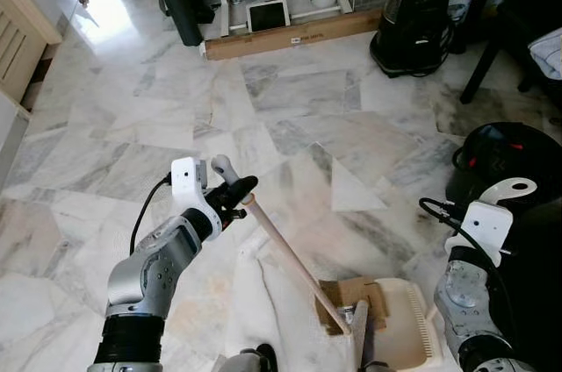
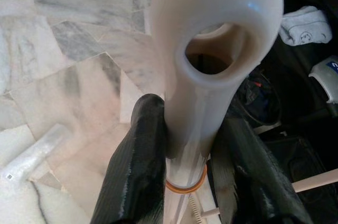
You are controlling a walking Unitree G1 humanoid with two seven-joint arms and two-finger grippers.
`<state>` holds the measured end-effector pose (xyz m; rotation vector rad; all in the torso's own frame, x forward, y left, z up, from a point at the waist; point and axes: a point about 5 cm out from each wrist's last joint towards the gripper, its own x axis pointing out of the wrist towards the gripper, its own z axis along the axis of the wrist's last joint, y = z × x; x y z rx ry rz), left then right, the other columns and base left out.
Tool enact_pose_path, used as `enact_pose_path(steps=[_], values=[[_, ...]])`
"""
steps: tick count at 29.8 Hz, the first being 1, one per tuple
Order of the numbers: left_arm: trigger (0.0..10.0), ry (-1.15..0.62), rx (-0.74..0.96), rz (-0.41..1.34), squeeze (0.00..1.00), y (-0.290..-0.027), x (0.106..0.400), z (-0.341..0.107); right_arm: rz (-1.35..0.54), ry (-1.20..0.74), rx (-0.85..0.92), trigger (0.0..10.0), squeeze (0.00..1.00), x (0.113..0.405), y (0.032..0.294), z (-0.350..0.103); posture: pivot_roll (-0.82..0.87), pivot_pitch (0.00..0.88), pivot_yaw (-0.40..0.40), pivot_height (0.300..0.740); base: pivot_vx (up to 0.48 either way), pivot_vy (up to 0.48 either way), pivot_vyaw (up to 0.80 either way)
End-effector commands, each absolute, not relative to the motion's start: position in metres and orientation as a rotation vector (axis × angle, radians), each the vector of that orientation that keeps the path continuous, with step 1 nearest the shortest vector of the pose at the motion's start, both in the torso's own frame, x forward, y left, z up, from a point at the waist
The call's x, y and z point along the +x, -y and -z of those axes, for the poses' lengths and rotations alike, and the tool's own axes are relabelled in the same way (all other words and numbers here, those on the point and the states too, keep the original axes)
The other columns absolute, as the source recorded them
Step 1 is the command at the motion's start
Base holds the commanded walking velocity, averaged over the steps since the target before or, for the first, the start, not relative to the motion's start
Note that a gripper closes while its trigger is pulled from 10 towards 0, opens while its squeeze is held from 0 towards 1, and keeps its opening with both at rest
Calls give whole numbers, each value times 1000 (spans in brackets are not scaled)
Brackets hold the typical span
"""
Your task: Sweep floor
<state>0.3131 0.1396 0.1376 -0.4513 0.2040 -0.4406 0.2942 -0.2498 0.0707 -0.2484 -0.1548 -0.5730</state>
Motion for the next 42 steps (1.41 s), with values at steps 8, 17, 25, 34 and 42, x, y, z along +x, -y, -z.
enact_pose_path(steps=[8, 17, 25, 34, 42], values=[[10000, -105, -472, 450, 0, -156, 305, -167, 532, 33, -253, 10000, 0, 288, 241, -49, 197, 207, 150, 740, 0, 0, 0], [10000, 174, -424, 238, 0, -190, 315, -221, 529, 28, -251, 10000, 0, 290, 239, -50, 202, 207, 151, 740, 0, 0, 0], [10000, 123, -174, 112, 0, -209, 313, -205, 532, 25, -258, 10000, 0, 288, 242, -49, 196, 211, 151, 740, 0, 0, 0], [10000, 8, -36, 146, 0, -208, 304, -167, 529, 26, -266, 10000, 0, 288, 243, -49, 188, 220, 145, 740, 0, 0, 0], [10000, -51, -27, 124, 0, -211, 295, -143, 531, 30, -275, 10000, 0, 287, 247, -50, 182, 226, 144, 740, 0, 0, 0]])
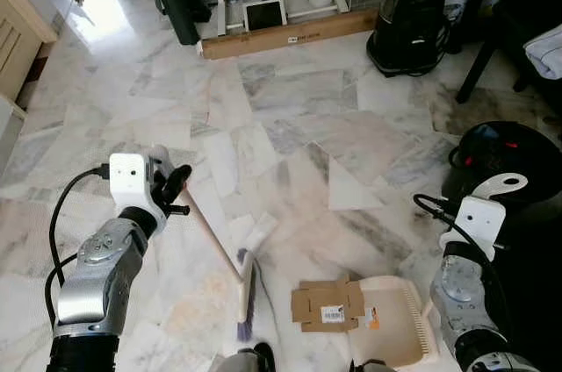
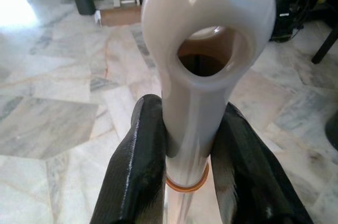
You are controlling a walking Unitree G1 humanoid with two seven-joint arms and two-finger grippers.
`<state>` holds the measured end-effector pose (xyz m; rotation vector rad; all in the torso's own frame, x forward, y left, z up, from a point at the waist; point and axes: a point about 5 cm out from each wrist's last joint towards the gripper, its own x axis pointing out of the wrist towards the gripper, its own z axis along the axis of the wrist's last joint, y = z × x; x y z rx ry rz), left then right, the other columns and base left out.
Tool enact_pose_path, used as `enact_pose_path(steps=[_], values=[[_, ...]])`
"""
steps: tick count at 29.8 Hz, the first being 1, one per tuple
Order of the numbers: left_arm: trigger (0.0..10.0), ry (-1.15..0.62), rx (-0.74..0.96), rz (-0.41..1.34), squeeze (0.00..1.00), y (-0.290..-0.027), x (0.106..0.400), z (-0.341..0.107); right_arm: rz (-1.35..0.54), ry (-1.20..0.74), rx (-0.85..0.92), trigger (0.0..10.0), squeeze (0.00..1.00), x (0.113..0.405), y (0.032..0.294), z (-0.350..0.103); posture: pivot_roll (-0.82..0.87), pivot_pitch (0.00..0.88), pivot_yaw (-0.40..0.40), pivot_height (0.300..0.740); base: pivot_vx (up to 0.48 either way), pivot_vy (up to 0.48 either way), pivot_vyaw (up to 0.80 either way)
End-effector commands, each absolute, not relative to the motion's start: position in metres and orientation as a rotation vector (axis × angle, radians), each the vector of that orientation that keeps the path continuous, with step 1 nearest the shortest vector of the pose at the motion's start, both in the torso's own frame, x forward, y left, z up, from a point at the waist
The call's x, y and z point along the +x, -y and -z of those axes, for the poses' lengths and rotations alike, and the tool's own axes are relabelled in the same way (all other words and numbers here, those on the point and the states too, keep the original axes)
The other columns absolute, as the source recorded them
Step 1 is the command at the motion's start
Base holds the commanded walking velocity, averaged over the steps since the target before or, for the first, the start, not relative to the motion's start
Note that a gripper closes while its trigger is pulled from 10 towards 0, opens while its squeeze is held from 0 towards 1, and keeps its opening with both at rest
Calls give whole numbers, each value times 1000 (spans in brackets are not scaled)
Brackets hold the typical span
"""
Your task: Sweep floor
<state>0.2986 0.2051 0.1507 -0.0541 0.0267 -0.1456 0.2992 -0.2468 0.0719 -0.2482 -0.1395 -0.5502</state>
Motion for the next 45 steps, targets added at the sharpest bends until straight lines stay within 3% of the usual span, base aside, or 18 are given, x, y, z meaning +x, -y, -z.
enact_pose_path(steps=[1, 13, 25, 33, 45], values=[[10000, -60, -26, 124, 0, -210, 293, -139, 532, 28, -277, 10000, 0, 286, 247, -50, 179, 225, 142, 740, 0, 0, 0], [10000, -235, -104, 332, 0, -182, 277, -104, 527, 25, -277, 10000, 0, 288, 246, -50, 181, 220, 138, 740, 0, 0, 0], [10000, -242, -117, 338, 0, -170, 282, -98, 527, 25, -285, 10000, 0, 285, 249, -49, 164, 234, 139, 740, 0, 0, 0], [10000, -237, -156, 267, 0, -181, 284, -94, 519, 29, -284, 10000, 0, 283, 250, -49, 152, 251, 141, 740, 0, 0, 0], [10000, -207, -380, 238, 0, -170, 297, -93, 487, 46, -265, 10000, 0, 287, 245, -52, 139, 258, 139, 740, 0, 0, 0]])
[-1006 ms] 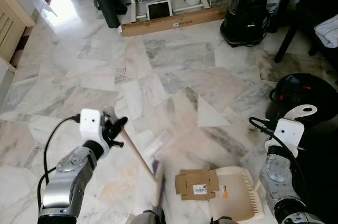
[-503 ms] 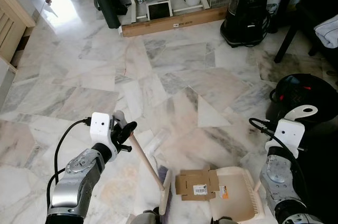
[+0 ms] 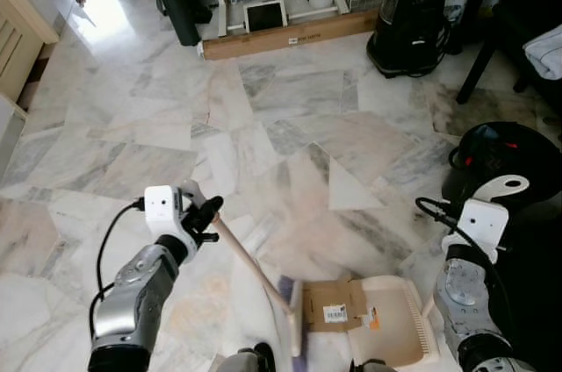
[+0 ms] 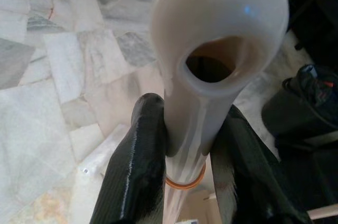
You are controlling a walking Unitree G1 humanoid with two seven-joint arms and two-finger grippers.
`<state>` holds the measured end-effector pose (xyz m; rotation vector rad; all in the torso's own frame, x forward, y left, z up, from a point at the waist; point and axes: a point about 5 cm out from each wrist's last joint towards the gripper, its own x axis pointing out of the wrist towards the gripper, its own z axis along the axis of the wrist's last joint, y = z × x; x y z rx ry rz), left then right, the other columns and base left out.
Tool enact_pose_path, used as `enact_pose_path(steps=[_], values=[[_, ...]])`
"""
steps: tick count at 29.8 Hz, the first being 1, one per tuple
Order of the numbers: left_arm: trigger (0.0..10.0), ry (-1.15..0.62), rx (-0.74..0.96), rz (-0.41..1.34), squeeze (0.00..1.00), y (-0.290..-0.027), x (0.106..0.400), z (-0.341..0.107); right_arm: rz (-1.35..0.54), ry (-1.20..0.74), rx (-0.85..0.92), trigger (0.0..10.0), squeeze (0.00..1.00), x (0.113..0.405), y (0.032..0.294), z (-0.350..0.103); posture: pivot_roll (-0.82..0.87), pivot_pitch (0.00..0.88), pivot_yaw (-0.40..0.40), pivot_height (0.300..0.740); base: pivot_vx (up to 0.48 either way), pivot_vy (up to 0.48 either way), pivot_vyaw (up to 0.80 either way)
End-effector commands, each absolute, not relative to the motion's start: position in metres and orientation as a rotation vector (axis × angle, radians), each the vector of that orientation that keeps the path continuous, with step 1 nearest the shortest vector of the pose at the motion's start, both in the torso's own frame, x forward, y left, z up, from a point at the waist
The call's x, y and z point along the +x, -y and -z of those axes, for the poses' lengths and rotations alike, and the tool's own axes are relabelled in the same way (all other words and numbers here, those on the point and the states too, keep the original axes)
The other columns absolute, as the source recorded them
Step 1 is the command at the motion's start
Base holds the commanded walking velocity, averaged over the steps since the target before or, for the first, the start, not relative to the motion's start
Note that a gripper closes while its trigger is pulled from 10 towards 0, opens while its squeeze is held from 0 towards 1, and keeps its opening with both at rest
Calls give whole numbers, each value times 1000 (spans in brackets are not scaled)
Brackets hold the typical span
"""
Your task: Sweep floor
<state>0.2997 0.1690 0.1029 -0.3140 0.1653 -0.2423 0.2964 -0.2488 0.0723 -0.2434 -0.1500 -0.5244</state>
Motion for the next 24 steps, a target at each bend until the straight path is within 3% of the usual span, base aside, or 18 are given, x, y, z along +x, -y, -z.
enact_pose_path(steps=[1, 24], values=[[10000, -209, -410, 250, 0, -168, 298, -94, 483, 46, -264, 10000, 0, 287, 245, -52, 141, 257, 138, 740, 0, 0, 0], [10000, -85, -774, 249, 0, -173, 312, -127, 448, 49, -235, 10000, 0, 294, 237, -55, 144, 237, 130, 740, 0, 0, 0]])
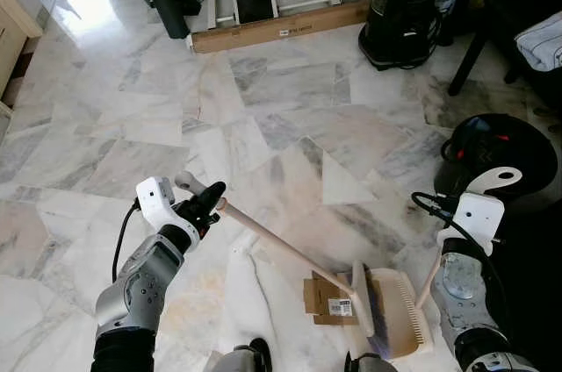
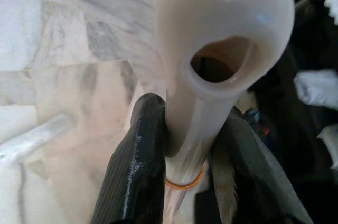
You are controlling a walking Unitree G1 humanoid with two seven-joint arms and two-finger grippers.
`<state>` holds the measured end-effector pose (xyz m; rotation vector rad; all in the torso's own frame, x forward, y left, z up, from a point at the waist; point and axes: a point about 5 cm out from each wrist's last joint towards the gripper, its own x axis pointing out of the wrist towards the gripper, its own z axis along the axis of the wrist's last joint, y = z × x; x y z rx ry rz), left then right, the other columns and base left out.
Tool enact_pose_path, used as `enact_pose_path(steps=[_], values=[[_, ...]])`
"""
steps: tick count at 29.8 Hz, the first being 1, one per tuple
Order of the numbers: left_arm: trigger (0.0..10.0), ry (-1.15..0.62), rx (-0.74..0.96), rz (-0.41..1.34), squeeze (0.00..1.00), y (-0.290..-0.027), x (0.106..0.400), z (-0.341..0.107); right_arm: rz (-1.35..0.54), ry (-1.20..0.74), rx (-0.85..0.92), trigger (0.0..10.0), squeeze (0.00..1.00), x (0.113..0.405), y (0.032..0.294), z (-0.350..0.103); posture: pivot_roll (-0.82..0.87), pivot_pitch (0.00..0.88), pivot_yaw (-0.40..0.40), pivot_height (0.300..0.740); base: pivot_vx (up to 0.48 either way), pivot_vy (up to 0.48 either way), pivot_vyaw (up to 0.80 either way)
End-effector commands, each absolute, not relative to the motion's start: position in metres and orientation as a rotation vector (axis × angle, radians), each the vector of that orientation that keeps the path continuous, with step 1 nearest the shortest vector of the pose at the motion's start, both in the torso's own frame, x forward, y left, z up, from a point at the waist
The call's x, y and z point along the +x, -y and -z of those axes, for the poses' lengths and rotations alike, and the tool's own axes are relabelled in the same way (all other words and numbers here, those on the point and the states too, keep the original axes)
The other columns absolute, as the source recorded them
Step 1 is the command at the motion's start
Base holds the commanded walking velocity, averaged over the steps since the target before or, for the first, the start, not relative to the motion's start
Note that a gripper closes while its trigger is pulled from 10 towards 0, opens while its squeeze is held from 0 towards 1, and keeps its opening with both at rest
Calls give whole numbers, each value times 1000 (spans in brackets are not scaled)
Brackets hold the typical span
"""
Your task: Sweep floor
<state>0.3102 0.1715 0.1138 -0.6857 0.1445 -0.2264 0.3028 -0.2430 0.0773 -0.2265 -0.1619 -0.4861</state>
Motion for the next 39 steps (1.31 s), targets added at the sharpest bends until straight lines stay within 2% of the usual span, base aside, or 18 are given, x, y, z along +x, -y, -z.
enact_pose_path(steps=[1, 4, 9, 12, 15, 24, 31, 39], values=[[10000, -75, -788, 250, 0, -173, 312, -129, 448, 48, -235, 10000, 0, 294, 237, -54, 144, 237, 129, 740, 0, 0, 0], [10000, 1, -825, 240, 0, -177, 317, -148, 447, 44, -234, 10000, 0, 294, 237, -54, 147, 233, 129, 740, 0, 0, 0], [10000, 116, -769, 172, 0, -190, 322, -173, 445, 43, -233, 10000, 0, 295, 236, -54, 148, 231, 128, 740, 0, 0, 0], [10000, 148, -694, 156, 0, -195, 322, -183, 444, 41, -233, 10000, 0, 295, 236, -54, 149, 232, 129, 740, 0, 0, 0], [10000, 153, -534, 129, 0, -201, 320, -189, 442, 39, -234, 10000, 0, 295, 236, -54, 148, 233, 129, 740, 0, 0, 0], [10000, 40, -231, 179, 0, -203, 305, -165, 439, 35, -236, 10000, 0, 295, 235, -53, 148, 232, 126, 740, 0, 0, 0], [10000, -31, -162, 174, 0, -208, 292, -143, 439, 37, -239, 10000, 0, 296, 236, -54, 148, 233, 124, 740, 0, 0, 0], [10000, -25, -124, 156, 0, -210, 292, -140, 440, 39, -241, 10000, 0, 296, 236, -55, 144, 232, 124, 740, 0, 0, 0]])
